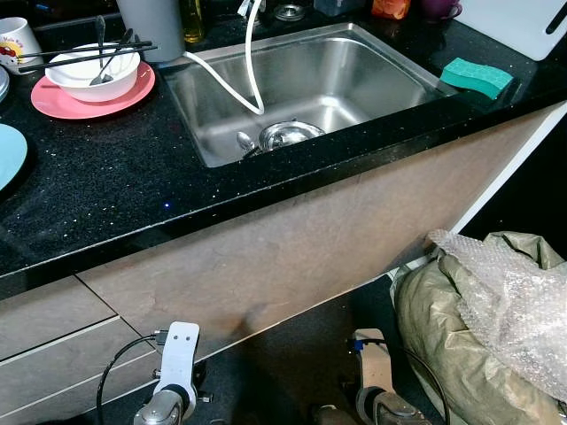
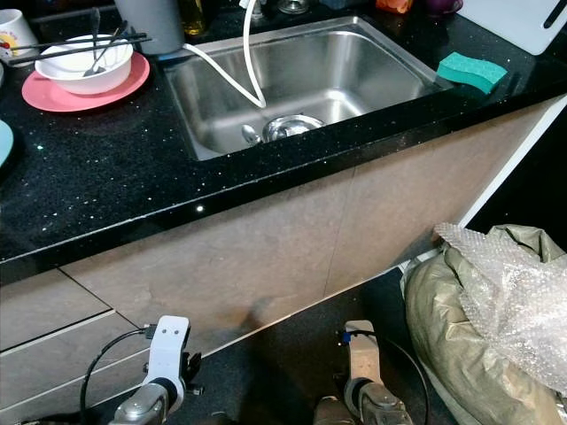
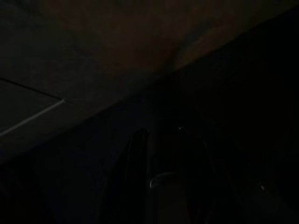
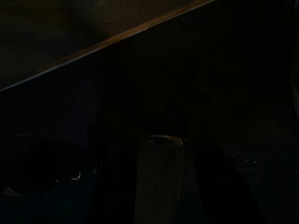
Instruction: Kitchen organization
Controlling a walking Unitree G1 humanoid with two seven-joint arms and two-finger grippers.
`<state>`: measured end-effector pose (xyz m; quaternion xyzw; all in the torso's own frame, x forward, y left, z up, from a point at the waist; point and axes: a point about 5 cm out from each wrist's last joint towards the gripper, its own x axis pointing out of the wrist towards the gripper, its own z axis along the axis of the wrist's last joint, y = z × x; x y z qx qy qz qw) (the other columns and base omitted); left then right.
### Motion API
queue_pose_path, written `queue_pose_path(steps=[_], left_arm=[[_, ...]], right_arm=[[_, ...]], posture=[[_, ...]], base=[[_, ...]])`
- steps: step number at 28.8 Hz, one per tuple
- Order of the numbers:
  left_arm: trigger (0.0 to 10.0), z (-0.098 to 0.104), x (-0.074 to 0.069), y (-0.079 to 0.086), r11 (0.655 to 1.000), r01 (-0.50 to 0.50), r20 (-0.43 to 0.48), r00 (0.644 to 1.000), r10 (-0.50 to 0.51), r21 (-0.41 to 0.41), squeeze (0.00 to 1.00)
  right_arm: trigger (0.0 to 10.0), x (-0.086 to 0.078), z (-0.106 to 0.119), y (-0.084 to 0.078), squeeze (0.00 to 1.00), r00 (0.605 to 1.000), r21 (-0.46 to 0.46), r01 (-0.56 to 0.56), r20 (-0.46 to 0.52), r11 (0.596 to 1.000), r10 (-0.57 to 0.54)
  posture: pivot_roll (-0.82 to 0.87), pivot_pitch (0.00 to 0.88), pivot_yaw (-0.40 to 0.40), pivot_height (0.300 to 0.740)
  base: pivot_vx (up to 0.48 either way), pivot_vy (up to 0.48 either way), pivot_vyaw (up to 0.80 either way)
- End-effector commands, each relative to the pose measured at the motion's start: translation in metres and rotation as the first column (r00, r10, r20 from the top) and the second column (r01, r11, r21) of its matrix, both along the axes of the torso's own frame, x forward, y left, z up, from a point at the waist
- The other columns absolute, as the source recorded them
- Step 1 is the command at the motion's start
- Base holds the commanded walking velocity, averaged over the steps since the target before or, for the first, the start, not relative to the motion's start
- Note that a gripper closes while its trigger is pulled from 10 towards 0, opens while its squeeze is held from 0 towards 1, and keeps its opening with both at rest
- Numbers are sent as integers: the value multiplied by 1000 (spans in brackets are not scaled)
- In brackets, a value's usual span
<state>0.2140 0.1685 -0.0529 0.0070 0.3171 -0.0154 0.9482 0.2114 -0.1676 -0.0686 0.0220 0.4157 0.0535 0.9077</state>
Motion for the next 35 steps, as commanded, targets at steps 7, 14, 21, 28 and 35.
queue_pose_path(steps=[7,14,21,28,35], left_arm=[[10000,3,-2,9,998,-58,47,997,58,3,0],[10000,8,-2,12,995,-90,122,988,93,-35,0],[10000,8,-5,15,996,-86,137,987,88,-18,0],[10000,4,-9,15,998,-60,113,992,58,15,0],[10000,3,-6,12,998,-56,103,993,56,0,16]], right_arm=[[10000,7,7,1,0,994,35,30,104,999,-33],[10000,7,8,0,0,992,23,23,125,999,-26],[10000,7,10,-1,0,985,-6,6,174,1000,-5],[10000,4,7,-2,0,988,-23,-1,152,1000,4],[10000,5,8,-5,0,988,-35,26,156,999,-20]], posture=[[14,150,0,740],[13,146,-1,740],[11,136,0,740],[10,124,-1,740],[8,106,9,740]], base=[[0,0,0],[0,0,0],[0,0,0],[0,0,0],[0,0,0]])
